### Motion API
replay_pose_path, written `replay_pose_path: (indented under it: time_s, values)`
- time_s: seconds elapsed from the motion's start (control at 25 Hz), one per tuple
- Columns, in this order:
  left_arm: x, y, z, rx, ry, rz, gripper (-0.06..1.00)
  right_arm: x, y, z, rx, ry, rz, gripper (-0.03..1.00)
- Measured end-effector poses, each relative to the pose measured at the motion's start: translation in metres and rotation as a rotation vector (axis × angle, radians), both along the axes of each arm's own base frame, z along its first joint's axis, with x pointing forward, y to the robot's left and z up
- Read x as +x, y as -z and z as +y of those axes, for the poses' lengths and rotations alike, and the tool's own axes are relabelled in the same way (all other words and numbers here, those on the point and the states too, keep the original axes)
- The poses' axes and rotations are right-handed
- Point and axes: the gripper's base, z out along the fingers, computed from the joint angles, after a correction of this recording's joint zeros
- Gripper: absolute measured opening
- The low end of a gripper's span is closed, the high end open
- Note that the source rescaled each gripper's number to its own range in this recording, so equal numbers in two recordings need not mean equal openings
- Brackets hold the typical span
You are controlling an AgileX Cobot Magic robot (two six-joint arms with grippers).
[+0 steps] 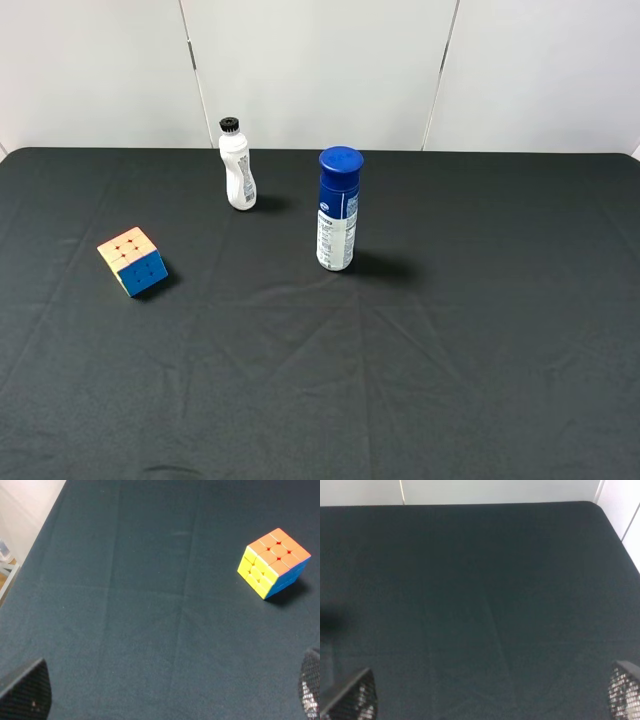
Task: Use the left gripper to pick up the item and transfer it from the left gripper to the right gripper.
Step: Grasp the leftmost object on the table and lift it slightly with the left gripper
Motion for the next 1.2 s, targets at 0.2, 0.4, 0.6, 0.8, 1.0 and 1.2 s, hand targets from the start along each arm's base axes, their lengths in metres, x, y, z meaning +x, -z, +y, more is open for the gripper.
replay_pose_path:
  time_s: [0.2, 0.4, 0.6, 0.8, 1.0, 1.2]
  values:
    - [0.0, 0.0, 0.0, 0.0, 0.0, 0.0, 0.97, 0.0, 0.0, 0.0, 0.0, 0.0, 0.0, 1.0]
    - [0.0, 0.0, 0.0, 0.0, 0.0, 0.0, 0.97, 0.0, 0.0, 0.0, 0.0, 0.0, 0.0, 1.0]
    - [0.0, 0.0, 0.0, 0.0, 0.0, 0.0, 0.97, 0.0, 0.0, 0.0, 0.0, 0.0, 0.0, 1.0]
    - [0.0, 0.0, 0.0, 0.0, 0.0, 0.0, 0.97, 0.0, 0.0, 0.0, 0.0, 0.0, 0.0, 1.0]
    - [0.0, 0.0, 0.0, 0.0, 0.0, 0.0, 0.97, 0.0, 0.0, 0.0, 0.0, 0.0, 0.0, 1.0]
    - [0.0001, -0.0001, 0.0, 0.0, 0.0, -0.001, 0.97, 0.0, 0.0001, 0.0, 0.0, 0.0, 0.001, 1.0]
